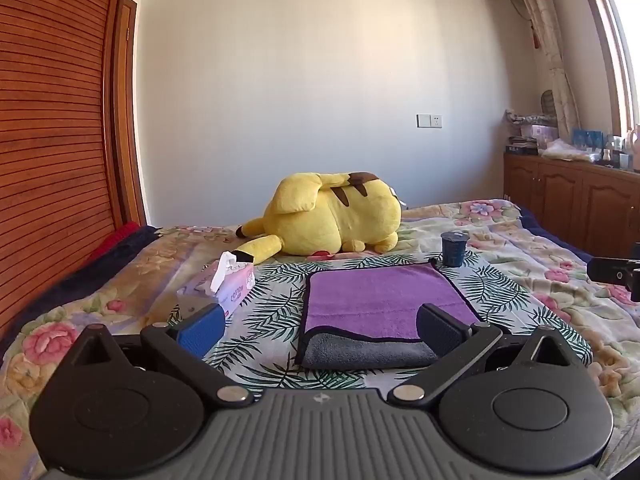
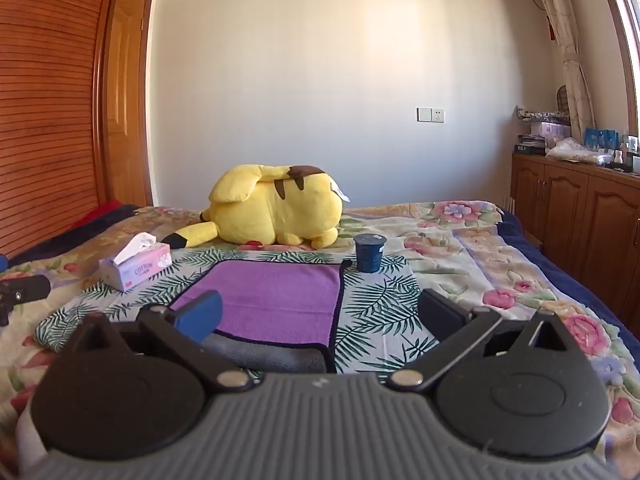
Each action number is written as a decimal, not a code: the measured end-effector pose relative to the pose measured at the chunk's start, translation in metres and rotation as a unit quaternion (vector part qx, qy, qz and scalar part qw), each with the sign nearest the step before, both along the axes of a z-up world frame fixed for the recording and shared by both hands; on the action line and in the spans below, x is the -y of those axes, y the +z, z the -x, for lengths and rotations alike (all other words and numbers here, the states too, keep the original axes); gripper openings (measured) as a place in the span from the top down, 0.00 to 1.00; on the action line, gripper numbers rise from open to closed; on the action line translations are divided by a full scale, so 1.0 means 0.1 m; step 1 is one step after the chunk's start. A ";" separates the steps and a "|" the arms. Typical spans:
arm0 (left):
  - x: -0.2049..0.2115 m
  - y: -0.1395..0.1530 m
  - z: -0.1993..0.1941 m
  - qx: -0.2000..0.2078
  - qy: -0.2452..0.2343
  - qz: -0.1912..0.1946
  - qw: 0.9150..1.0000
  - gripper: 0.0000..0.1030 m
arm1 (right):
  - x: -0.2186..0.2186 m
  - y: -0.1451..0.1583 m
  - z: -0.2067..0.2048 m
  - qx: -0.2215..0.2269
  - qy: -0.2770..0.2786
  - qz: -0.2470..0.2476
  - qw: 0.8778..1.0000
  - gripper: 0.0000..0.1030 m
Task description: Fold towel
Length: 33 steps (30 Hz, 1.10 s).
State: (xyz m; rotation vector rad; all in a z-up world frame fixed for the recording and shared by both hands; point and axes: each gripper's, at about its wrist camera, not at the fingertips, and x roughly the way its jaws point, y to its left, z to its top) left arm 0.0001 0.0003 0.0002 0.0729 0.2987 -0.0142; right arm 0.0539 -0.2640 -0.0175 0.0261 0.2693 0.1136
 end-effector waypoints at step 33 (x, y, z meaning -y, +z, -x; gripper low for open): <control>-0.12 0.02 -0.06 0.002 0.007 -0.007 1.000 0.16 | 0.03 0.00 0.02 0.007 -0.001 0.000 1.000 0.00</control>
